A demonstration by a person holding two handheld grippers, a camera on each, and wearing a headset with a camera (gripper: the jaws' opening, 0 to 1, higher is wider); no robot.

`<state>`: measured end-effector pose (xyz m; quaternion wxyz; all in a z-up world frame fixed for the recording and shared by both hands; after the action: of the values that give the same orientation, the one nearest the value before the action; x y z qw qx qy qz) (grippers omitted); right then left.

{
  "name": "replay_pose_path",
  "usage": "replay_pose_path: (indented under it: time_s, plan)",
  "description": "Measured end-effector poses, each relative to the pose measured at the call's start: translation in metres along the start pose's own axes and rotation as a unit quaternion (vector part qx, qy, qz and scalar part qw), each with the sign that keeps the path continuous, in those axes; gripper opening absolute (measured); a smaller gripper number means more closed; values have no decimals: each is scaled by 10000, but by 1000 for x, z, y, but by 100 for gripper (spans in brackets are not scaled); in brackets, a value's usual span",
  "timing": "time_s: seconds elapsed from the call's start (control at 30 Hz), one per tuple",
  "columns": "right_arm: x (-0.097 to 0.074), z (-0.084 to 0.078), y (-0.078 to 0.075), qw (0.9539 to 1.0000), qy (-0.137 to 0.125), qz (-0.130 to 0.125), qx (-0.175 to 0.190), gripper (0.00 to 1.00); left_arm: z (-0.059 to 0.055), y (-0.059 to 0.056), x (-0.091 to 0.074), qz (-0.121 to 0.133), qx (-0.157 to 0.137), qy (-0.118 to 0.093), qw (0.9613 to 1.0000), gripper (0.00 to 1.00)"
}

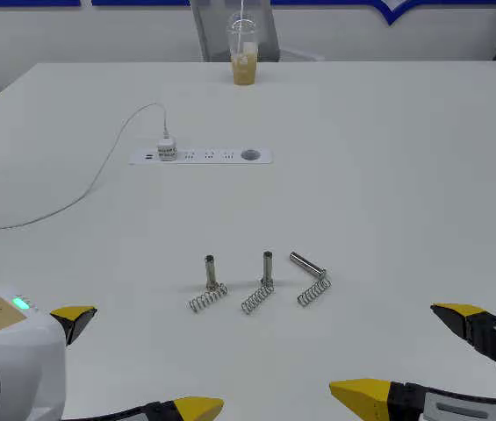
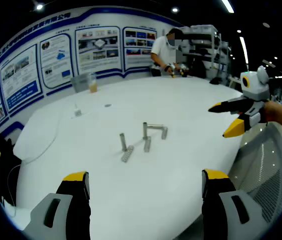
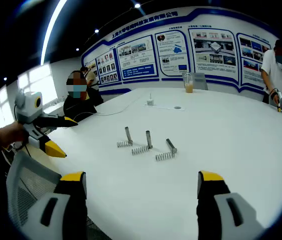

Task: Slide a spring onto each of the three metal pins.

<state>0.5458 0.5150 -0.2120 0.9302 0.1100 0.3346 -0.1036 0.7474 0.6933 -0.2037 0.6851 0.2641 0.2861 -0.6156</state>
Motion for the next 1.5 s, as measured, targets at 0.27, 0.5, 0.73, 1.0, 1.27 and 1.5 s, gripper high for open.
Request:
replay_pose_path:
  time_s: [0.27, 0.5, 0.73, 1.0, 1.27, 1.5]
  plan:
    - [0, -2, 0, 10000, 51, -25, -34, 93, 0, 0, 0, -3, -9, 3, 10000, 95]
    - [1, -3, 0, 10000, 77, -22, -57, 93, -1, 2, 0, -7, -68, -10, 10000, 95]
    - [1, -3, 1, 9999, 90, -30, -67, 93, 0, 4, 0, -4, -116, -36, 9999, 94]
    - [2, -4, 0, 9999, 134, -50, -58, 93, 0, 2, 2, -30, -127, -17, 9999, 94]
    - [5, -4, -2, 9998, 190, -73, -63, 93, -1, 3, 4, -28, -103, 59, 9999, 94]
    - [10, 1, -5, 9997, 214, -65, -64, 92, 0, 4, 5, -22, -107, 65, 9999, 93]
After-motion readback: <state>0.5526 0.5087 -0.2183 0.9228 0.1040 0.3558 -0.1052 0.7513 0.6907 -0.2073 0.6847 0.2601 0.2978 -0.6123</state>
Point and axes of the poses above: the centre of the closed fingertips' face, and the gripper's own axes: x roughly forward along the fingers, y roughly to its left, z roughly out of its top, the point moved 7 cm from there along -x, roughly backward along the fingers, and after that the axes turned 13 degrees about y, right-handed, at the moved point
